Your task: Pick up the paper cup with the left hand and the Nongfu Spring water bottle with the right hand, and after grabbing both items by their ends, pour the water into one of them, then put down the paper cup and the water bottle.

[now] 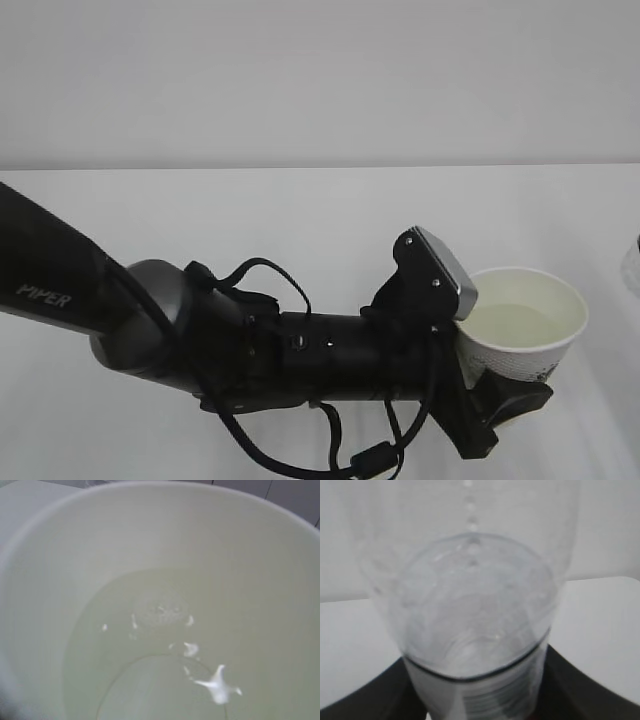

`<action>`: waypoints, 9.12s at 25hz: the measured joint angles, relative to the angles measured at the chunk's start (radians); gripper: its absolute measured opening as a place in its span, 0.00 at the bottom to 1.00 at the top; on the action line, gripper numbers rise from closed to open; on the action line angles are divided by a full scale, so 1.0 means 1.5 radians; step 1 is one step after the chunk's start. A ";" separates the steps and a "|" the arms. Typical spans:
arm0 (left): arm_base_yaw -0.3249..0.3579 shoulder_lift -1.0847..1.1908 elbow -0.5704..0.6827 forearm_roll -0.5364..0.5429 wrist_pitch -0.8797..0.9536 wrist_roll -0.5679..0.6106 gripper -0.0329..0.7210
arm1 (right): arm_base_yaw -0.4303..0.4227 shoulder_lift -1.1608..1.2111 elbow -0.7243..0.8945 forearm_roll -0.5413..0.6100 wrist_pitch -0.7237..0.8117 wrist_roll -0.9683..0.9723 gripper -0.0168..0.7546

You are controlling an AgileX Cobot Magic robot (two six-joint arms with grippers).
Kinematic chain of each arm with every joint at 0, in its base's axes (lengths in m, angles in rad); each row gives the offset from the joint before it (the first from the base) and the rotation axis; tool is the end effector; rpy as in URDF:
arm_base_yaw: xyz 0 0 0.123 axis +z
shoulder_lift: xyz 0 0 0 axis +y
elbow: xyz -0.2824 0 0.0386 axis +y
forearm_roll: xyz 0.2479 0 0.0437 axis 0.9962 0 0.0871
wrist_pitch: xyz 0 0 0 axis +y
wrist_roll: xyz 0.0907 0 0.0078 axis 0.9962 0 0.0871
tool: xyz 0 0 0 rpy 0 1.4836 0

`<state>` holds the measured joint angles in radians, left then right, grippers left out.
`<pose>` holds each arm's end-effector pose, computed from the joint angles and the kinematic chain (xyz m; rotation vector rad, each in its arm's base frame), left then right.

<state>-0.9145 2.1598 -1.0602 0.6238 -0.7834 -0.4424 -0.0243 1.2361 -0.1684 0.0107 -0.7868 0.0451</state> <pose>0.2259 -0.3547 0.1081 1.1699 1.6238 -0.9894 0.1907 -0.0053 0.1886 0.0734 1.7630 0.0139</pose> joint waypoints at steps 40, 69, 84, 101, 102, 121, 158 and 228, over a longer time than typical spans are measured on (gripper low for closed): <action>0.078 0.000 0.000 0.000 0.000 0.000 0.77 | 0.000 0.464 -0.202 -0.029 -0.214 0.000 0.56; 0.078 0.000 0.000 0.000 0.013 0.000 0.77 | 0.000 0.503 -0.220 -0.030 -0.221 -0.018 0.56; 0.078 0.000 0.000 0.000 0.013 0.000 0.77 | 0.000 0.508 -0.223 -0.030 -0.227 -0.004 0.66; 0.078 0.000 0.000 0.000 0.013 0.000 0.77 | 0.000 0.508 -0.215 -0.048 -0.237 -0.001 0.88; 0.078 0.000 0.000 0.000 0.013 0.000 0.77 | 0.000 0.506 -0.208 -0.049 -0.237 -0.001 0.88; 0.078 -0.003 0.000 -0.019 0.016 0.000 0.77 | 0.000 0.307 -0.064 -0.059 -0.237 -0.034 0.87; 0.265 -0.063 0.148 -0.036 -0.067 0.033 0.74 | 0.000 0.160 -0.032 -0.102 -0.124 -0.041 0.84; 0.349 -0.056 0.327 -0.571 -0.218 0.243 0.72 | 0.000 0.160 -0.032 -0.103 -0.094 -0.042 0.80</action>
<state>-0.3911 2.0762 -0.5694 -0.2327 -1.1107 -0.0779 -0.0243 1.4763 -0.2164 -0.1434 -0.9272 -0.0179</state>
